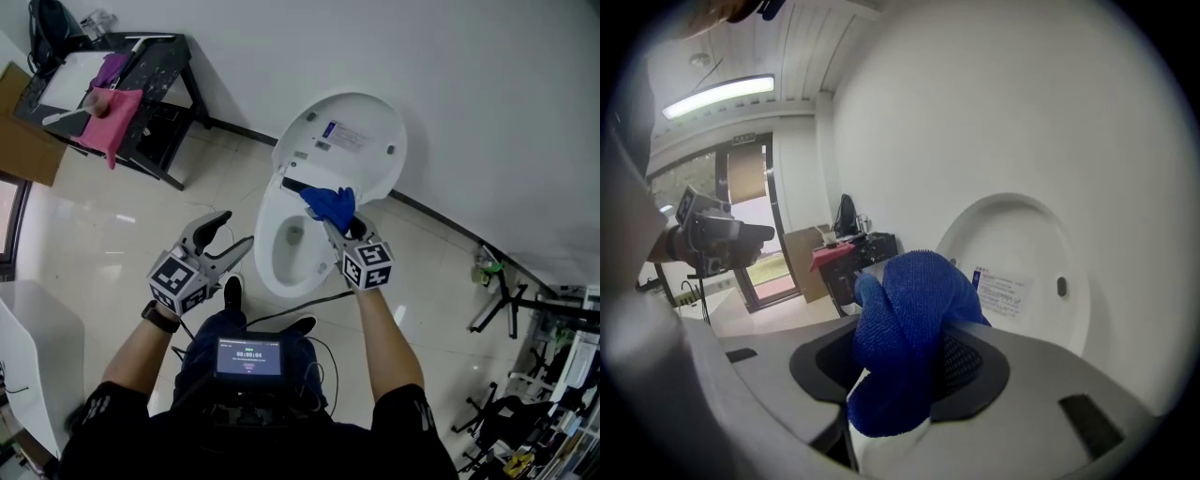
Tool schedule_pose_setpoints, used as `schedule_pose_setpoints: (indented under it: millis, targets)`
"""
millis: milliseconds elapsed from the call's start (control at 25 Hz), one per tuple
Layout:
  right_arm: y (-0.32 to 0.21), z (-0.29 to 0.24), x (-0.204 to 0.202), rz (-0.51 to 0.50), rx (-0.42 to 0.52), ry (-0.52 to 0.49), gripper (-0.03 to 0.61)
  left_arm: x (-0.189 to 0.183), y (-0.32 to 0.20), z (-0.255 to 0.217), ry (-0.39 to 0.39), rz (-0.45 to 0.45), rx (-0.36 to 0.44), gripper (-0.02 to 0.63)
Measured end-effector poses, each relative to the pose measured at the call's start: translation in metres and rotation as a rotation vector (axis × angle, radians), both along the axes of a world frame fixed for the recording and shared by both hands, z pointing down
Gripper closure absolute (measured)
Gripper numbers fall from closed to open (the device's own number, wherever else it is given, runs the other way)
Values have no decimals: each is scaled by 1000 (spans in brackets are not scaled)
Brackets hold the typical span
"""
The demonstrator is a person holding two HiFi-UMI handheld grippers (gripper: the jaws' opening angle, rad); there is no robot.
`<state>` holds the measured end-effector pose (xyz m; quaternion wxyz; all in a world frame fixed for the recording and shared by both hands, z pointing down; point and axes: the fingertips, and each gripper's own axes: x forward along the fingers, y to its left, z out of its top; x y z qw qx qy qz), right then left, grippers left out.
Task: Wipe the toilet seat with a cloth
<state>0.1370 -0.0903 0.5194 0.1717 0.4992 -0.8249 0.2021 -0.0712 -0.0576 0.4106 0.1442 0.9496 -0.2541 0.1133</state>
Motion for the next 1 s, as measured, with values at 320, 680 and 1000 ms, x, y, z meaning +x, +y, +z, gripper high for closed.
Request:
schedule_pose_setpoints:
  millis: [320,680,1000]
  targets:
    - [-36,136,-33,-61,-173,16,385,-19,-15,54,-21,-49,-97,356]
    - [-73,270,-64,-93,-313,60,385,-41,-25,123,-49,-103,-183,354]
    - [-82,373,-102,-184,-398,173,385,-62,-28,168,-63,-142,-238,355]
